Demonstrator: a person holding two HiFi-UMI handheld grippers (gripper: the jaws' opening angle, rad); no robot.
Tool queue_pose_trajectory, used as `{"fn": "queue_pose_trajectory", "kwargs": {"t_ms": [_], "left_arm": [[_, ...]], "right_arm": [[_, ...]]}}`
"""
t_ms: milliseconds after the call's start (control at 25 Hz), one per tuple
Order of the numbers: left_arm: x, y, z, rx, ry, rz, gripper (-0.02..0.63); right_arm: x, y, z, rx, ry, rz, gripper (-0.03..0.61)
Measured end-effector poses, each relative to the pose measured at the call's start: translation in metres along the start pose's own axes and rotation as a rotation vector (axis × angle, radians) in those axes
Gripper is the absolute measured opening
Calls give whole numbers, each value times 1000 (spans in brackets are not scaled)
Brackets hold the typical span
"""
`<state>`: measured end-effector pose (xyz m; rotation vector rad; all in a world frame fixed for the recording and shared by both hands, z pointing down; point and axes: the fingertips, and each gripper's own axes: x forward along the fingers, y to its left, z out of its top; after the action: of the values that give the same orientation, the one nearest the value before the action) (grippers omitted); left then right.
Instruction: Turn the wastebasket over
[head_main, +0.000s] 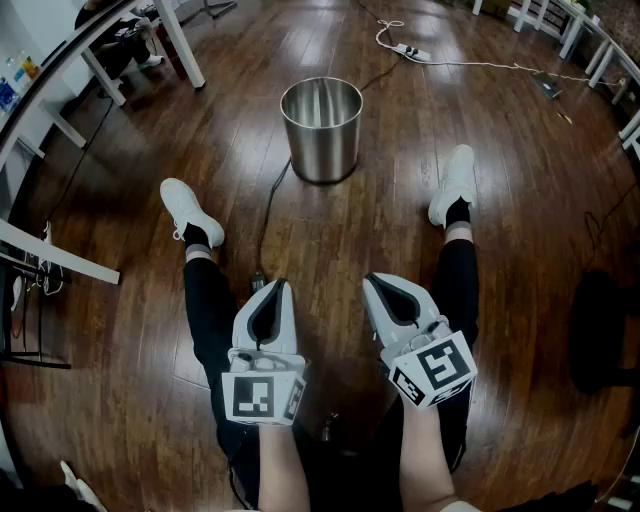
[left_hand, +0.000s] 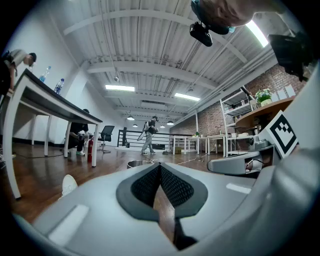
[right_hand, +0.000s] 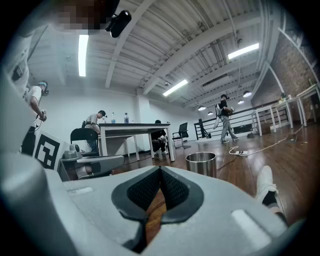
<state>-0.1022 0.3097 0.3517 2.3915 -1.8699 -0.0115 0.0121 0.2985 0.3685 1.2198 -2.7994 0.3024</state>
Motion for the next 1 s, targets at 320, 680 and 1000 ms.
{"fn": "queue_pose_trajectory", "kwargs": {"t_ms": [320, 680, 1000], "left_arm": [[86, 22, -5, 59, 47, -65, 17], [187, 57, 85, 111, -93, -119, 17], [301, 109, 134, 113, -160, -94, 17]], "right_arm": [[68, -53, 21, -14, -8, -22, -8], [153, -97, 126, -102, -102, -15, -8], [245, -154, 174, -214, -36, 33, -8]]}}
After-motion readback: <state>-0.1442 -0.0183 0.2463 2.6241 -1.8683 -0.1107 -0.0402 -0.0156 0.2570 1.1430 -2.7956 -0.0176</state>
